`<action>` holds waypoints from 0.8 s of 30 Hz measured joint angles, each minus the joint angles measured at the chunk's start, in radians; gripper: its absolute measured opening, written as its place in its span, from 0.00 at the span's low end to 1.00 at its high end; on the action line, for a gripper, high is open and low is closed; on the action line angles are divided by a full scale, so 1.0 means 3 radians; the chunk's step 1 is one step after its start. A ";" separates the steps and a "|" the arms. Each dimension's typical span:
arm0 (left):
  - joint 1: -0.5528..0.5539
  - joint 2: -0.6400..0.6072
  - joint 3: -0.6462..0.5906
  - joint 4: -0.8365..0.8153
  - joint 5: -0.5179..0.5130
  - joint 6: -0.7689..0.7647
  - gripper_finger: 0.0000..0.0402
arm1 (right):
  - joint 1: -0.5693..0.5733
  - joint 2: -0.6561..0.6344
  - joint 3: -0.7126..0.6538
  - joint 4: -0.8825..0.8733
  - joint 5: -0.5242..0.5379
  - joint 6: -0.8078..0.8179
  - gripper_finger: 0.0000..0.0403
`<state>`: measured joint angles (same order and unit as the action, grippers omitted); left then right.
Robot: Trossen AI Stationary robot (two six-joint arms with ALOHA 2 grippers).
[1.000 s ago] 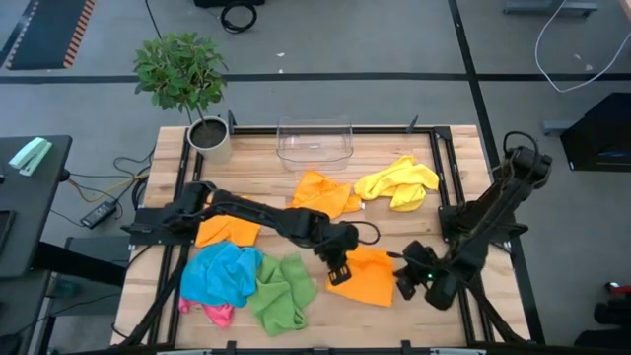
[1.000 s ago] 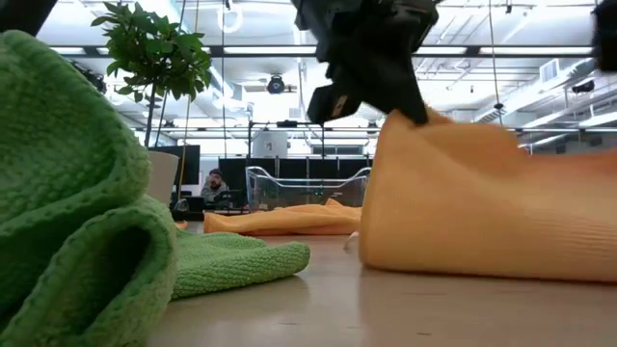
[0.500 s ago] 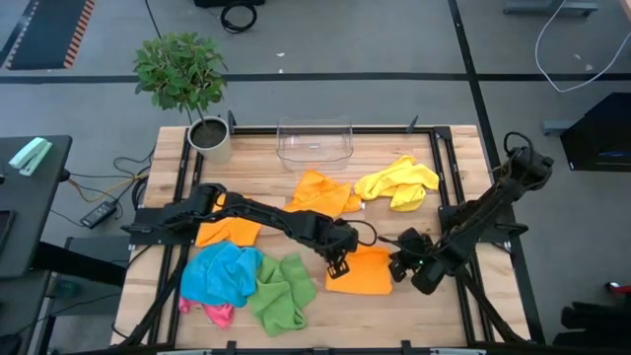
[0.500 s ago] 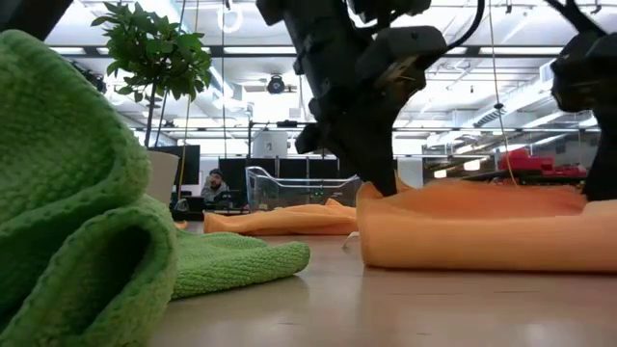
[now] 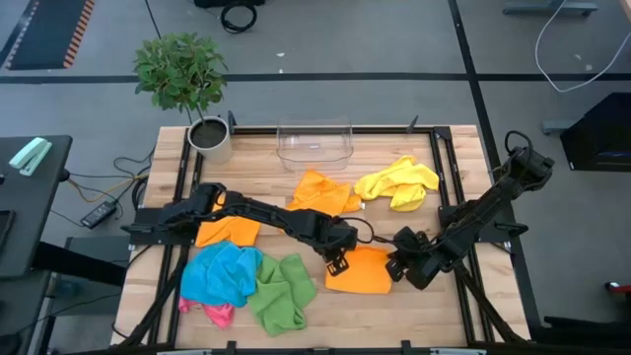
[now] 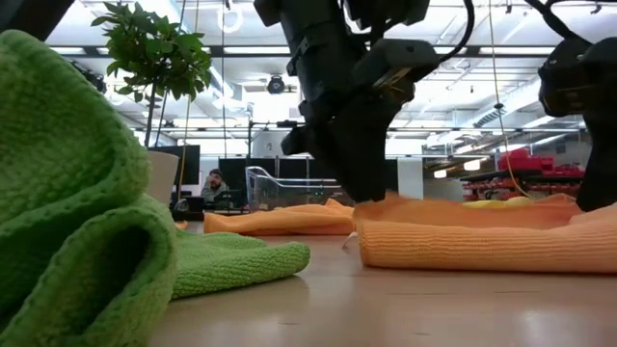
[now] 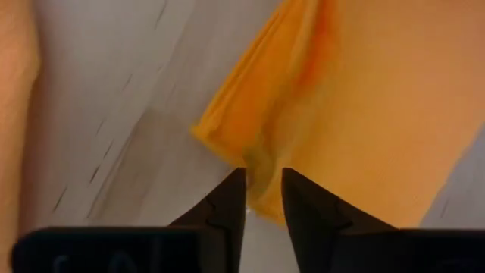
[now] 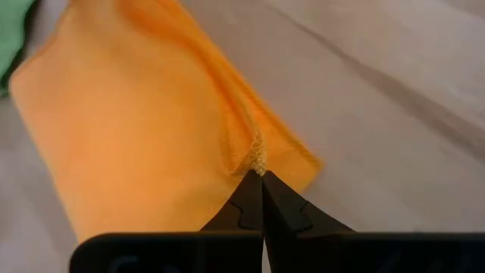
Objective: Fold microfiber towels
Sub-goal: Fold the bottom orange towel on the table
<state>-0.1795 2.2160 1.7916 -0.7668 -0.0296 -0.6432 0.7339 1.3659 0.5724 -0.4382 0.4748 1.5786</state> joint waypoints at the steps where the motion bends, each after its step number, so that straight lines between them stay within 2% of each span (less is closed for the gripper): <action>1: 0.0000 -0.0008 0.0000 -0.0034 0.0000 0.0002 0.27 | -0.0002 0.0000 0.0000 0.0041 -0.0031 -0.0039 0.00; 7: 0.0011 -0.0119 0.0009 -0.0038 -0.0051 0.0032 0.36 | -0.0004 0.0000 0.0000 0.0058 -0.0119 -0.0066 0.00; 12: 0.0021 -0.0128 0.0003 0.0037 -0.0086 0.0180 0.37 | -0.0020 0.0000 0.0001 0.0047 -0.0118 -0.0066 0.04; 17: -0.0062 -0.0095 0.0004 0.0263 -0.0067 0.0444 0.31 | -0.0030 -0.0066 0.0009 -0.0092 -0.0124 -0.0036 0.16; 24: -0.0154 0.0047 0.0004 0.0441 -0.0056 0.0717 0.17 | -0.0039 -0.0509 0.0009 -0.0346 -0.0094 0.0078 0.33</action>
<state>-0.2256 2.2301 1.7927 -0.6345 -0.0462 -0.4280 0.7223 1.2133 0.5751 -0.5421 0.4465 1.6020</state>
